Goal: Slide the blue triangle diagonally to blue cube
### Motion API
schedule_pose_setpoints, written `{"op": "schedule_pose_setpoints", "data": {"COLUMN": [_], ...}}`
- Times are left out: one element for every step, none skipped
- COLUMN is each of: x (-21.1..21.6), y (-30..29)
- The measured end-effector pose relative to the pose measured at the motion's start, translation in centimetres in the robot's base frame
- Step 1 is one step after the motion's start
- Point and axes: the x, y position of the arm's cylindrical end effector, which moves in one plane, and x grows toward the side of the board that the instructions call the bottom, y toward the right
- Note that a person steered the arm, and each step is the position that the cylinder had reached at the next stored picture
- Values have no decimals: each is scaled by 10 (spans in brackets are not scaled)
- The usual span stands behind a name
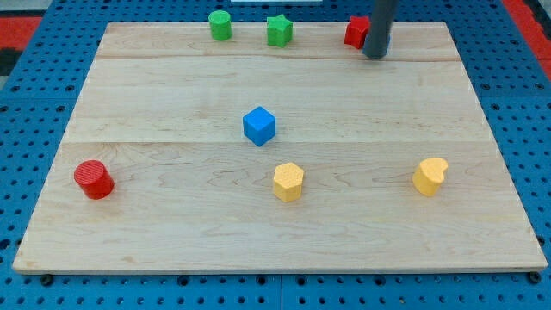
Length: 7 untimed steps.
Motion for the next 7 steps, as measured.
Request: {"op": "schedule_pose_setpoints", "data": {"x": [-17,-48,-50,-38,-4,33,50], "y": [46,59,30,-9,-32,-66,-105]}}
